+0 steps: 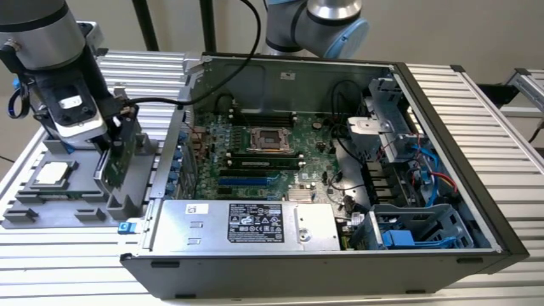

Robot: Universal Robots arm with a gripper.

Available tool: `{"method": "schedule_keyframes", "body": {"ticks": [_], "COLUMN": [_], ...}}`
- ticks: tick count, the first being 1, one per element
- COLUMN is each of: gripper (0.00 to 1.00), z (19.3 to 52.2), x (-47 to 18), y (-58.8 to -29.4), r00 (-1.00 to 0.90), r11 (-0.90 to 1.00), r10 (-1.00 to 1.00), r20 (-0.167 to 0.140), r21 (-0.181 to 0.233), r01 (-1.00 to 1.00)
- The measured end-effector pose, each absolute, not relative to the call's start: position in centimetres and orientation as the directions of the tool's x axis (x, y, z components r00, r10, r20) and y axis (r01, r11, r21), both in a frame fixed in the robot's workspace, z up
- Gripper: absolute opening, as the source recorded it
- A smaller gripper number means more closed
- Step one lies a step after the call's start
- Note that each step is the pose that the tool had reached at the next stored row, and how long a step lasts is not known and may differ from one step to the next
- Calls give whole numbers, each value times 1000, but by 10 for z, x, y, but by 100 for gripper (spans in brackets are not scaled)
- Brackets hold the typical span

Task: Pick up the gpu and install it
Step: 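Pick up the gpu and move the gpu toward the slot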

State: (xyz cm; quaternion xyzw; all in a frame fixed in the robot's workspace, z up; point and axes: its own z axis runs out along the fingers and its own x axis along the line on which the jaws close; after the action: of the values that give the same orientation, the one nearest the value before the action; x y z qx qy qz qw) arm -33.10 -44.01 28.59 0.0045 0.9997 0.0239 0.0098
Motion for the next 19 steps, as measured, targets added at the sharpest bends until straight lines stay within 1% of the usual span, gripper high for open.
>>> {"method": "schedule_keyframes", "body": {"ticks": [19], "gripper": [0], "z": [296], "x": [-331], "y": [-440], "r00": [-1000], "r11": [999], "r10": [9], "r20": [-19], "r21": [48], "r01": [8]}}
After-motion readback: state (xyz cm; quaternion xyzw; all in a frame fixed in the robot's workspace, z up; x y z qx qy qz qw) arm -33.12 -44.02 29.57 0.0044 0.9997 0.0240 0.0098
